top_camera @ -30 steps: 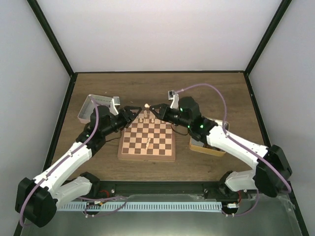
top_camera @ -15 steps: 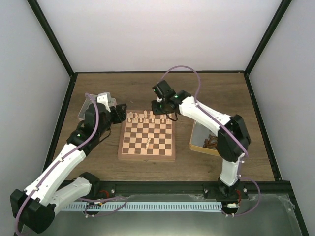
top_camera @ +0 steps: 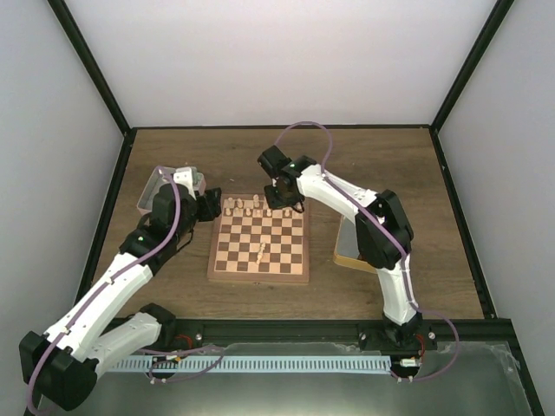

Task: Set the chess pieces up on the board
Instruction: Place the chess piece on the chessboard.

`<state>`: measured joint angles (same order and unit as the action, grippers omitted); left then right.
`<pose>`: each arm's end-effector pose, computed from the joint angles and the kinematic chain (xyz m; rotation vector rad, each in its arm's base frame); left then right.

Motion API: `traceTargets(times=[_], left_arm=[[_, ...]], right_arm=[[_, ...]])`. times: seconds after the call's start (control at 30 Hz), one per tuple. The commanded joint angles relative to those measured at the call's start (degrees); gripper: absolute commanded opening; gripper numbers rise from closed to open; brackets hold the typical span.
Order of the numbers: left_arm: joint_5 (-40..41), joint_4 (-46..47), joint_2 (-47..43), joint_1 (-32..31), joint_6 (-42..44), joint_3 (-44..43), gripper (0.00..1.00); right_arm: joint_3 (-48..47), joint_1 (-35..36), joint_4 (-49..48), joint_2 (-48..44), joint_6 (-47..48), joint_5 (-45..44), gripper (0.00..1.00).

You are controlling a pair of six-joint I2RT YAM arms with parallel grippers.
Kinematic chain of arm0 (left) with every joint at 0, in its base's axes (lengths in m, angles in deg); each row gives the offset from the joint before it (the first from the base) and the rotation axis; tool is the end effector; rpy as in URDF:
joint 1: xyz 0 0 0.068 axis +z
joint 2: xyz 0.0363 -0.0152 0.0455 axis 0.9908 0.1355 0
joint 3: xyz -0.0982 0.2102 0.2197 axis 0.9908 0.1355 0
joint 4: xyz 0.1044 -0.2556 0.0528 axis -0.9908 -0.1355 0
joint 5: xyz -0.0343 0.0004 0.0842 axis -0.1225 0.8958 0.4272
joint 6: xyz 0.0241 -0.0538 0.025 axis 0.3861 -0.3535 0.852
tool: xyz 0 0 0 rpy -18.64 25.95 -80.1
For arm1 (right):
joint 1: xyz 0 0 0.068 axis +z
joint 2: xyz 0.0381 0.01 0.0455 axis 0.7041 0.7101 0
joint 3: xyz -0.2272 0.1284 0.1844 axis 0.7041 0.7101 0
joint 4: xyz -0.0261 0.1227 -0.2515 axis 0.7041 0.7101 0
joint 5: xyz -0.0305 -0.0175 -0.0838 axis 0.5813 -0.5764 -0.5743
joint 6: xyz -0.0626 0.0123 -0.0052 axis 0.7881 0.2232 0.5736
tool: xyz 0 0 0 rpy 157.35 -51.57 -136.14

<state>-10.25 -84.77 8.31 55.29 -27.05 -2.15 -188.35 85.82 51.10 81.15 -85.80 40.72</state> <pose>0.1947 -0.0899 0.3325 -0.0698 2.0449 -0.4075 0.3639 0.3116 0.2496 -0.4074 2.7515 0.1767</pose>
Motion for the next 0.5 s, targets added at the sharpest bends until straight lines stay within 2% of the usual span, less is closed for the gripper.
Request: traceTargets(times=[0.0, 0.47], left_arm=[[-0.2, 0.7, -0.7, 0.3, 0.8, 1.2, 0.67], [-1.0, 1.0, -0.7, 0.4, 0.4, 1.8, 0.68]], right_arm=[[-5.0, -0.1, 2.6, 2.8, 1.1, -1.0, 0.04], [-10.2, 0.0, 6.3, 7.4, 1.6, -2.1, 0.08]])
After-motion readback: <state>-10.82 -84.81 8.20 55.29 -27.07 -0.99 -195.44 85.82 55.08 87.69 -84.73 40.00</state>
